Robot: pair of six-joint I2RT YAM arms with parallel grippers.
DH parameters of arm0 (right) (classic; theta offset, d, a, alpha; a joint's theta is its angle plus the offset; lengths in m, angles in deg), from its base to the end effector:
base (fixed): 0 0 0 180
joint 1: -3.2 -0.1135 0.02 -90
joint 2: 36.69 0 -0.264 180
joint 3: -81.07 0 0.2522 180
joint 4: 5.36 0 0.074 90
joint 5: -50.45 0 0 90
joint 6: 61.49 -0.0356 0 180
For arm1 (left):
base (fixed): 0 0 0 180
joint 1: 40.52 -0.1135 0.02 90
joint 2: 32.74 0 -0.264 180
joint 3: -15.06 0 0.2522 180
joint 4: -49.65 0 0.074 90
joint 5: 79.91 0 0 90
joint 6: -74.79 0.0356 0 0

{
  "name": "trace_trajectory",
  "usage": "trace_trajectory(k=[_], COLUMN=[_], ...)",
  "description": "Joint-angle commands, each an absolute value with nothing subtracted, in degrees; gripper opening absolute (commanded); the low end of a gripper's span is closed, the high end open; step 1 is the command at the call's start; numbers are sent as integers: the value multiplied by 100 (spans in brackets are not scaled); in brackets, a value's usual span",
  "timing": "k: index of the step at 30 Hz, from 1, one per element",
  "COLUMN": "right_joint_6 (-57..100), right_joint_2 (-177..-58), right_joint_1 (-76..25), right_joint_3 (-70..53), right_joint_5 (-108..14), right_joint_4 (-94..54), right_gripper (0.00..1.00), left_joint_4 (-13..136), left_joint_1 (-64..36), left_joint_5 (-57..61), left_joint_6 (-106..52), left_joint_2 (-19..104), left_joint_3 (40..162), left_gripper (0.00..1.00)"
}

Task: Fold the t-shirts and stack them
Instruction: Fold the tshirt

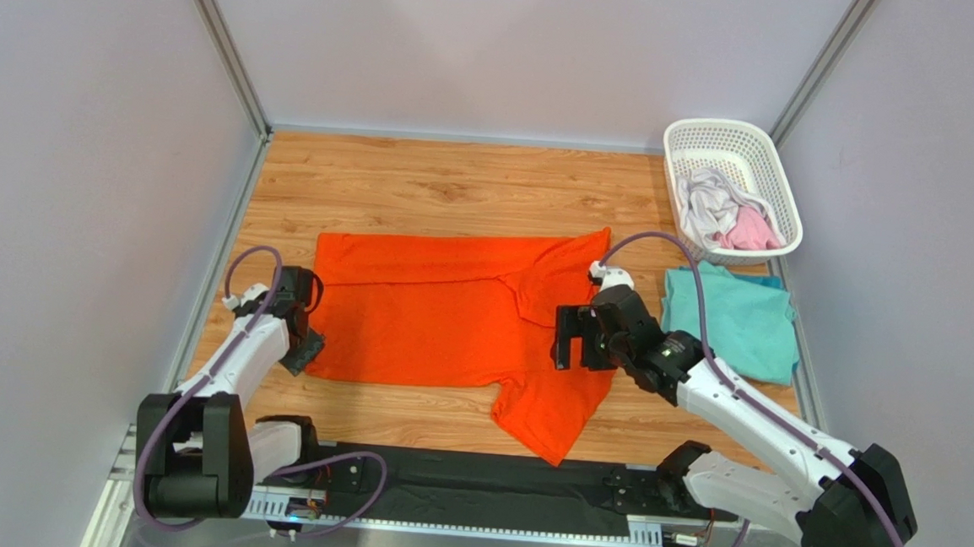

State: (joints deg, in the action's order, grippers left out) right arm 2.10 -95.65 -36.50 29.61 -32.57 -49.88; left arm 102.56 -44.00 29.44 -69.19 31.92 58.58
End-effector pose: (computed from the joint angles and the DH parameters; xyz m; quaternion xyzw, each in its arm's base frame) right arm 0.1576 0.1252 0.2206 -0.0895 0.9398 0.1289 0.3036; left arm 0.1708 0.0222 0.1577 -0.4897 0.8449 0.0922 0.1947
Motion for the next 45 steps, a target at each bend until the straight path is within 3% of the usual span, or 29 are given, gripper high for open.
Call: trace_trajectory(k=[1,3,4,5,15,23,29,32,36,40,45], right_joint_6=[91,30,30,21,-453,-805,-866,-981,-1095,-1218,-1455], right_joint_2=[-9408,-9373,-9364,-9338,-9785,-10866,-11604,-11728,-11772,-11738,-11448], right_joint_1=[-3670,-3678,-3696,-3748,-5451,-7043,-7335,-7335,-7335,-7335,-7344], right_joint_3=[2995,3004,3004,2995,2802,2521,2468,2477,2617,2757,2933], right_joint_5=[-3243,-3252,-3252,-3261,-2760,-2681,-2848,-2786,-2839,-2997,-3112], right_joint_4=[-5067,-5234,-5321,-5366,-5999,-6069,-5946,-5946,-5903,-5893,-5929], right_gripper=[100,100,100,100,96,88,73,54,49,32,1], left_joint_4=[10129,10137,10138,10155,10094,10076,10085,10120,10138,10173,10278], left_joint_1=[-4447,-4456,-4456,-4456,-4447,-4447,-4456,-4447,-4456,-4456,-4456], left_joint_5=[2820,2776,2775,2793,2793,2758,2731,2749,2767,2793,2819], left_joint_6=[-6804,-6777,-6786,-6795,-6672,-6654,-6645,-6671,-6715,-6742,-6873], left_joint_2=[3335,3326,3283,3247,2738,2720,2694,2676,2658,2615,2422], left_joint_3=[5844,5844,5836,5818,5651,5624,5625,5633,5651,5642,5624], left_gripper=[33,23,9,1,0,0,0,0,0,0,0])
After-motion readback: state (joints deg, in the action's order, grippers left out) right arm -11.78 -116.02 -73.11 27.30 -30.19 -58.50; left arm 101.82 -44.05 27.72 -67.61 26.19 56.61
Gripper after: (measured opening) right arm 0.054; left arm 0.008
